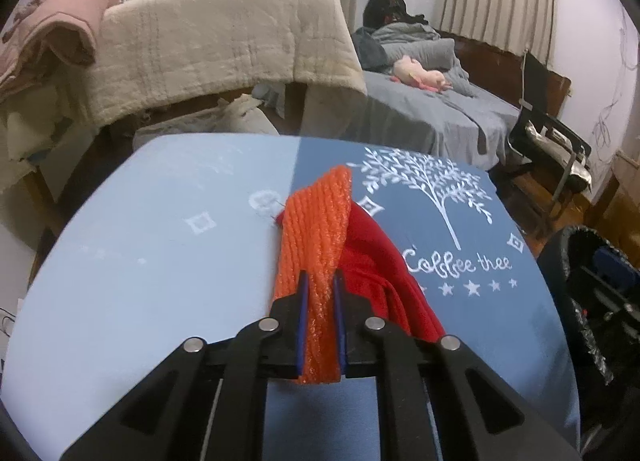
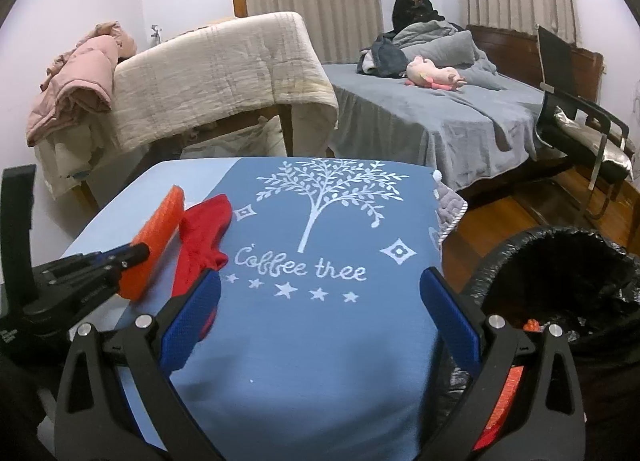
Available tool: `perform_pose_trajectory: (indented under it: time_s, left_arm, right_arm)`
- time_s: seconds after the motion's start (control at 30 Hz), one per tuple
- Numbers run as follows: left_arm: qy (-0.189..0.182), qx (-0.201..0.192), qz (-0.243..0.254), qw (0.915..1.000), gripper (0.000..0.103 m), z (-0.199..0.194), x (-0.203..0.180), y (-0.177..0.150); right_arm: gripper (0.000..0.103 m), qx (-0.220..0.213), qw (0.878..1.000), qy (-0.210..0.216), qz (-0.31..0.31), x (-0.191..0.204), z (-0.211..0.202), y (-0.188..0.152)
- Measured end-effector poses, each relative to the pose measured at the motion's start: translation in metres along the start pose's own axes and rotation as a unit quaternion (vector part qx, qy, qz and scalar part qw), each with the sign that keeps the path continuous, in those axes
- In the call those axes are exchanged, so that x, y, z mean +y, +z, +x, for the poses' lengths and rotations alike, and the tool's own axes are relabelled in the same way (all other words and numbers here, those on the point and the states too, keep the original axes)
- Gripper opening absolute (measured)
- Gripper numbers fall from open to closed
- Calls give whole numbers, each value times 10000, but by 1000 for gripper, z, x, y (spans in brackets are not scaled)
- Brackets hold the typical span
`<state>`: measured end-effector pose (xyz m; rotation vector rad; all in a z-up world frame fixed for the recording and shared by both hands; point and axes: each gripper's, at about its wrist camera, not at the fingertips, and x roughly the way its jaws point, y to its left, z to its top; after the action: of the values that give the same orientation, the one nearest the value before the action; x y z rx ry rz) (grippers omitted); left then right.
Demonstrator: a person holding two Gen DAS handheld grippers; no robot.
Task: Collect trash
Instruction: 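Grasp the orange mesh strip with the left gripper and lift it, then grasp the red cloth with the right gripper while the left gripper holds the mesh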
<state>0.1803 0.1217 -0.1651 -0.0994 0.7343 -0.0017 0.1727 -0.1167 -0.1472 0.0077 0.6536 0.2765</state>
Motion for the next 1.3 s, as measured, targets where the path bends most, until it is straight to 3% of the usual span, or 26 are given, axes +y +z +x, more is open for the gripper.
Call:
perform_pose_trajectory:
  time_s: [0.47,0.73,0.87,1.03,1.13,1.23,1.3]
  left_arm:
    - [466,-252,-97,9985,11,-23,49,5]
    - [615,-220,-222,9976,11,-22,74,1]
    - [663,-218,-250,9972,11,-23,82,0]
    - [674,-191,-299,9971,11,-22,91,-3]
    - [669,-184,-312,9971,11,-21,93,-4]
    - [664,-167,-307,9972,11,-21,93,-4]
    - [646,-162,-308,9973,11,-22,92,-5]
  right_arm:
    - [97,-47,9994,316,-109,51,34,22]
    - [96,290,9982,400,-354,89,72,20]
    - [84,513,9966,463,-446,103,88,17]
    - [76,787,9941,518,-530,115,101,13]
    - [66,937,9922,557,-610,120,107,10]
    - [49,1082,9901,623,-645,122,111,8]
    - [31,1131,9894,627,-657,122,111,7]
